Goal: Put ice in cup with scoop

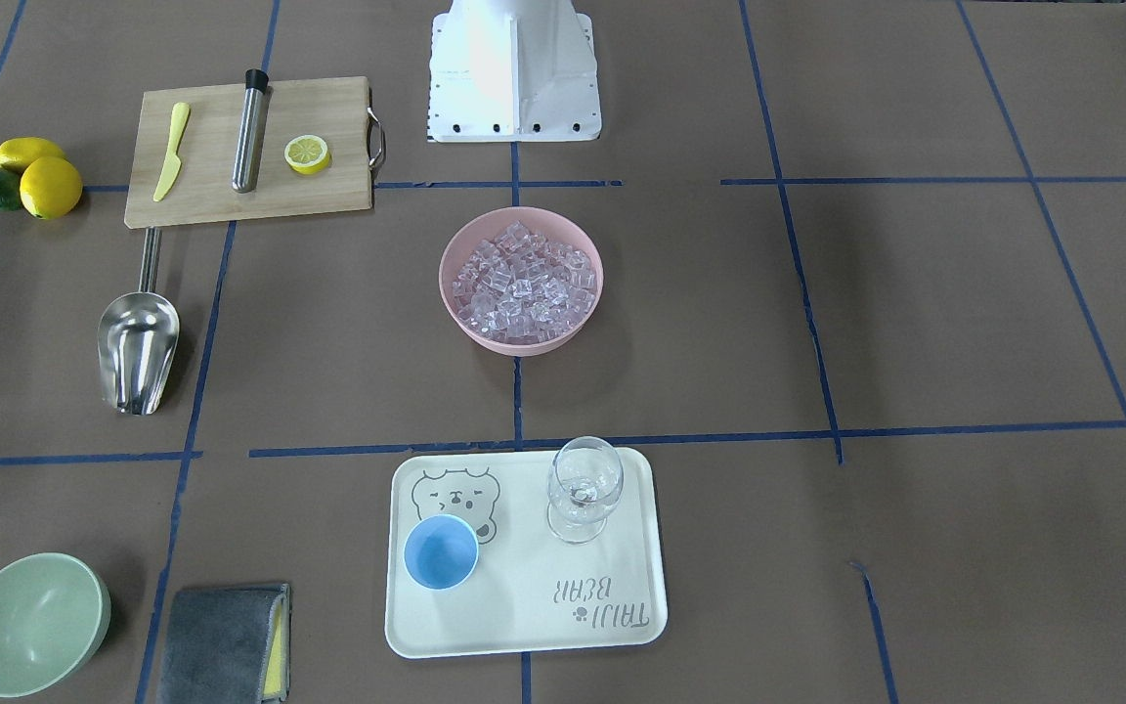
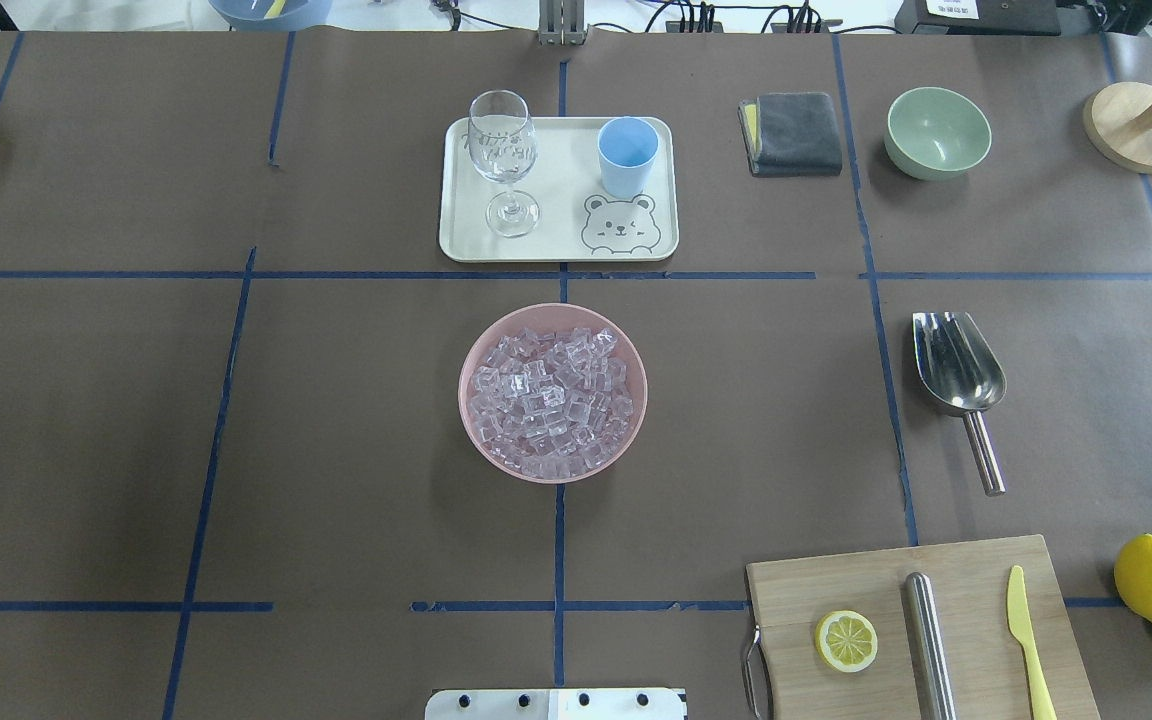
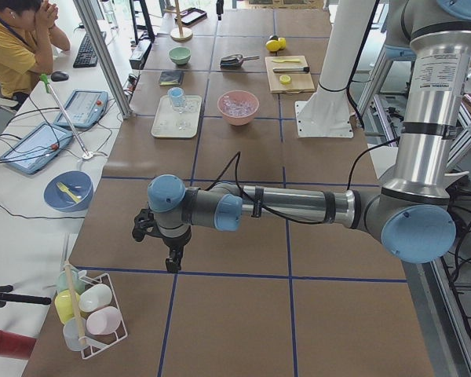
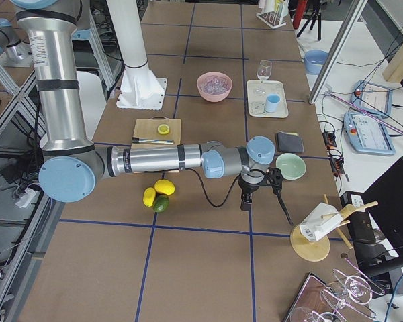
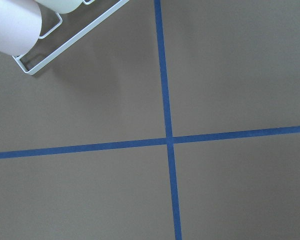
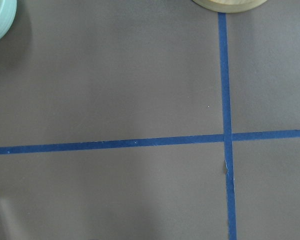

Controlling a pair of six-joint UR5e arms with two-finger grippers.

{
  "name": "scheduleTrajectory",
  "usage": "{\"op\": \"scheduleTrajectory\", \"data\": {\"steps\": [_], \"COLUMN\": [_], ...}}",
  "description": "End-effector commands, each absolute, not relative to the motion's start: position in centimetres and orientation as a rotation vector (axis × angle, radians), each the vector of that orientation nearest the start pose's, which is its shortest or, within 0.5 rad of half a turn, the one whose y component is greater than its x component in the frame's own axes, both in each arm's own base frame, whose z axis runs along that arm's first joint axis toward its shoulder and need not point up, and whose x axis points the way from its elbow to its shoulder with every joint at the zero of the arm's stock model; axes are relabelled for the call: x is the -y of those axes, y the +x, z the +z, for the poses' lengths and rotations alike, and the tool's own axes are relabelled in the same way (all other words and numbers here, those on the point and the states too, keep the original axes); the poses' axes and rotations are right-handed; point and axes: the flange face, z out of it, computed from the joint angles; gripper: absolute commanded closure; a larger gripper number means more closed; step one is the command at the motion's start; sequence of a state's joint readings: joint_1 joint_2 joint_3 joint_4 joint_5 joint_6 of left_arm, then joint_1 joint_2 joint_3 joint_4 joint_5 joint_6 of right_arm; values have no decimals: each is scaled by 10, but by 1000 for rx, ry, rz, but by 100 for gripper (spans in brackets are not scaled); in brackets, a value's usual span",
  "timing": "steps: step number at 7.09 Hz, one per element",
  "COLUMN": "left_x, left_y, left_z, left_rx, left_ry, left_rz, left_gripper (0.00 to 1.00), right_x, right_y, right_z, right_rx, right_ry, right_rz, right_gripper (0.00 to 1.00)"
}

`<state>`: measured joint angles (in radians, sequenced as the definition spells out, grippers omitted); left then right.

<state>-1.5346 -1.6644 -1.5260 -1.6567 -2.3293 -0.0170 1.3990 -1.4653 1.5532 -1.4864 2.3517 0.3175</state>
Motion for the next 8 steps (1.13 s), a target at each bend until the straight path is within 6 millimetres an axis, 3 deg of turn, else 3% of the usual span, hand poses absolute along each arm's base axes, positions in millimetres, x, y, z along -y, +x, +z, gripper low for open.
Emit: {"op": "scheduleTrajectory", "data": {"steps": [1, 3, 6, 7, 8], "left_x": [541, 539, 541, 543, 544], "left_y": [-45, -46, -44, -30, -1], "left_z": [612, 616, 583, 569, 562], "left_rx": [-770, -761, -774, -832, -863], "left_ry": [135, 129, 188, 227, 263], "left_rz": [85, 81, 101, 149, 225], "left_gripper": [0, 0, 0, 0, 0], "right_x": [549, 549, 548, 548, 548], "right_y": [-31, -31, -32, -32, -34], "right_z": [603, 599, 583, 584, 580], "right_rx": [797, 801, 804, 803, 805], "right_ry": [-31, -23, 2, 0, 7], "right_rz": [71, 67, 65, 68, 57], "right_gripper": [0, 0, 0, 0, 0]}}
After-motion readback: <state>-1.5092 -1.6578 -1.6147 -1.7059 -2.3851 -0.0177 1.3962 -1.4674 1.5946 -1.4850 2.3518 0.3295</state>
